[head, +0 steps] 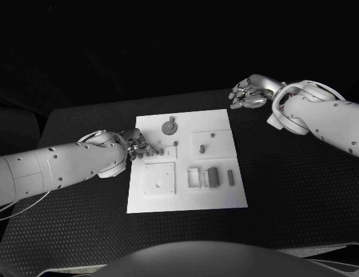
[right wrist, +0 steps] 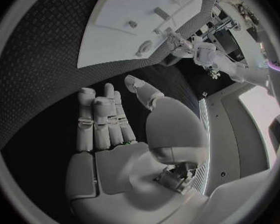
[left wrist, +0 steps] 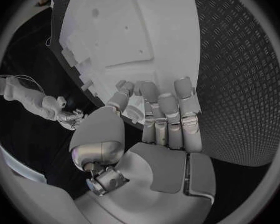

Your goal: Assemble the parts on the task board

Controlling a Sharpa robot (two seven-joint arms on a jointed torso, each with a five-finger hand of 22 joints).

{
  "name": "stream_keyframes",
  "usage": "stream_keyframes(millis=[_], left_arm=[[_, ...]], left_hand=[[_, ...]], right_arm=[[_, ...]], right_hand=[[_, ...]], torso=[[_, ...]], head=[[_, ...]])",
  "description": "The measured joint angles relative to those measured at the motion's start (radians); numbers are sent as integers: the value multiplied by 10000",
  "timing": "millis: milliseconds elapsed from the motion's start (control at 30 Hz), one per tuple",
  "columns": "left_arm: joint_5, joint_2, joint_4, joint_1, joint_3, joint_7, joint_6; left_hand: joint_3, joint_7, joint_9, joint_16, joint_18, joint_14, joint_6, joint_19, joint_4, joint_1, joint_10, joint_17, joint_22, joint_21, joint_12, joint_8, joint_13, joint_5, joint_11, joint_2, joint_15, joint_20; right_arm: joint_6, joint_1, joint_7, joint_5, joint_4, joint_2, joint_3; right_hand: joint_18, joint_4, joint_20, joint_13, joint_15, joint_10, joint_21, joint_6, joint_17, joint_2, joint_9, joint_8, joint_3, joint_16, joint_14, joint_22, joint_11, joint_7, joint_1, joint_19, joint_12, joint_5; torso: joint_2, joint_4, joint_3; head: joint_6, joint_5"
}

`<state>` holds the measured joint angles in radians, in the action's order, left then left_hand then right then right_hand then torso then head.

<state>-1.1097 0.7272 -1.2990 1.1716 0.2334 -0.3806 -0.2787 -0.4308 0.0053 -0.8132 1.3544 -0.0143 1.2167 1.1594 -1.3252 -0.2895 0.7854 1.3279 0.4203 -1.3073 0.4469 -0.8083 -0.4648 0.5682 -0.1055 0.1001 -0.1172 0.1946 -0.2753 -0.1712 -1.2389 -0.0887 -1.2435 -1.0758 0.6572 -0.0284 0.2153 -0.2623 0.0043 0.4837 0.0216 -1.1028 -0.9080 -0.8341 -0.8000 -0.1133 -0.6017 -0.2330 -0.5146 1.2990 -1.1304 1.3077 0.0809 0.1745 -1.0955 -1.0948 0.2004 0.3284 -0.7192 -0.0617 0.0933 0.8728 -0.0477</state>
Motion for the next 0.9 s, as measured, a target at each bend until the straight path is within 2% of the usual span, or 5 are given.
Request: stream_keyframes(millis=[467, 733, 900], left_arm=[[11, 34, -3, -6, 2, 12, -11], [18, 178, -46, -16, 4, 17, -38], [62, 255, -102, -43, -32, 8, -65]], left_hand=[[206, -9, 9, 0, -1, 0, 8, -2, 41, -83, 2, 1, -7, -39, 0, -30, 0, 1, 2, -50, 0, 3], [415, -20, 33, 0, 0, 0, -2, -3, 50, -313, 2, -3, -6, -80, 0, -29, 1, -56, 2, -70, -2, 3], [776, -24, 43, 0, 0, -32, -5, -4, 62, -743, -11, -29, -5, -145, 0, -2, -22, -57, 15, -237, 26, 4]], right_arm=[[2, 2, 1, 0, 7, -4, 0], [2, 8, 1, 0, 18, -9, 0], [2, 17, 1, 0, 19, -10, 0]], right_hand=[[1, 0, 17, 9, 2, 1, 0, -14, 2, 0, 2, 0, 0, 0, -1, 0, 1, 15, 0, 15, 0, 0], [0, 0, 19, 8, 4, 2, 0, -14, 1, 0, 2, 0, 0, 0, -2, 0, 2, 14, 0, 16, 0, 0], [2, 0, 38, 8, 5, 3, 0, -13, 1, 0, 3, 0, 0, 0, -3, 0, 3, 13, 0, 4, 0, 0]], torso=[[1, 0, 0], [3, -6, -2], [3, -4, -2]], head=[[0, 9], [0, 22], [0, 28]])
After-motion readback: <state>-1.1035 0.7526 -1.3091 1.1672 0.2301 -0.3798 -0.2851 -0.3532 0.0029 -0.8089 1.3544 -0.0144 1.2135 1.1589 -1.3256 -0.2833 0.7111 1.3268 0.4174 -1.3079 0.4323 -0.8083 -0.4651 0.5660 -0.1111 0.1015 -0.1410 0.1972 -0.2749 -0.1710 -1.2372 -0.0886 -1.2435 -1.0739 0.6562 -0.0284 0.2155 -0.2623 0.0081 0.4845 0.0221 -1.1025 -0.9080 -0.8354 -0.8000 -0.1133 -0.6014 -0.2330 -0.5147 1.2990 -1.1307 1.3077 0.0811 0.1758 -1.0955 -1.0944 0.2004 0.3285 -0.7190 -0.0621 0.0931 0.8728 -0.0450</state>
